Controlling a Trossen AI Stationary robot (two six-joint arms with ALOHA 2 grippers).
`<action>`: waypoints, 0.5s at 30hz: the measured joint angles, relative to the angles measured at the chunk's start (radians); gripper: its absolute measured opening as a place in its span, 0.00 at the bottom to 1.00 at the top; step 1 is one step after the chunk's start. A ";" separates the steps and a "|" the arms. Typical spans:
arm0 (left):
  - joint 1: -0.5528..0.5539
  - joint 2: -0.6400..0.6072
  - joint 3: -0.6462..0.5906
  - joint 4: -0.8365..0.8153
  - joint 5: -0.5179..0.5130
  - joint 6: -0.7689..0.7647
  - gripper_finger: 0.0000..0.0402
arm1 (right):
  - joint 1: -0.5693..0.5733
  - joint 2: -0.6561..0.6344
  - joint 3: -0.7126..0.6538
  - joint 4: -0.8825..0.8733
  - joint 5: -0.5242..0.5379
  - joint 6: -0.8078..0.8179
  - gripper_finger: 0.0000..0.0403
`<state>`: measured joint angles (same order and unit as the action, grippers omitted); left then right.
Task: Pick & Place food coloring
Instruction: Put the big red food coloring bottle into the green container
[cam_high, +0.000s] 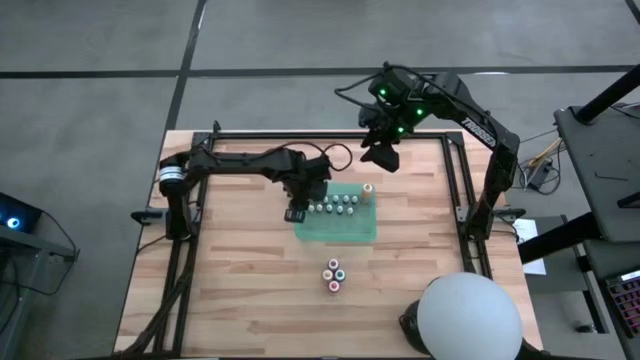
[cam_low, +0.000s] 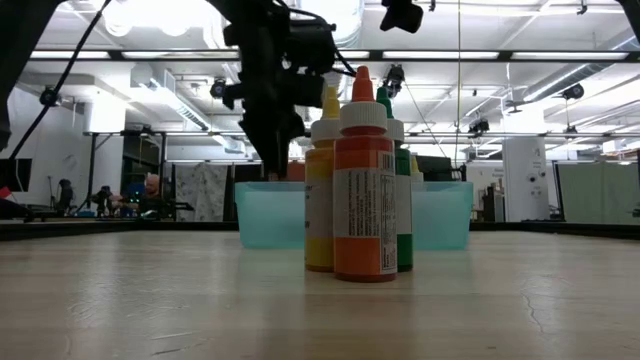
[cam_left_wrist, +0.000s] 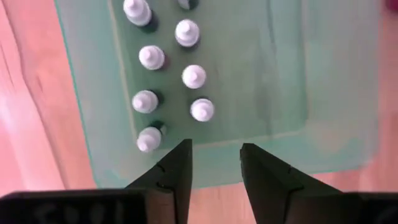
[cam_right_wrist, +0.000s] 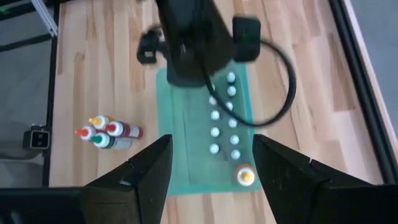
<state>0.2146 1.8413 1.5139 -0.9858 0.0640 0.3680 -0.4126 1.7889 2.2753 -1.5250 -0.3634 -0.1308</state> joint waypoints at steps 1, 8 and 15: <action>0.000 -0.011 -0.001 0.000 0.006 -0.009 0.27 | 0.000 0.000 0.000 -0.010 0.000 0.000 0.53; 0.000 -0.127 -0.023 -0.001 0.023 -0.066 0.27 | 0.009 -0.001 0.000 -0.046 -0.001 0.021 0.53; -0.001 -0.269 -0.031 0.014 0.032 -0.152 0.27 | 0.052 -0.012 0.000 -0.046 -0.003 0.026 0.53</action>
<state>0.2138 1.5721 1.4834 -0.9723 0.0955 0.2157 -0.3607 1.7771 2.2753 -1.5712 -0.3668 -0.1047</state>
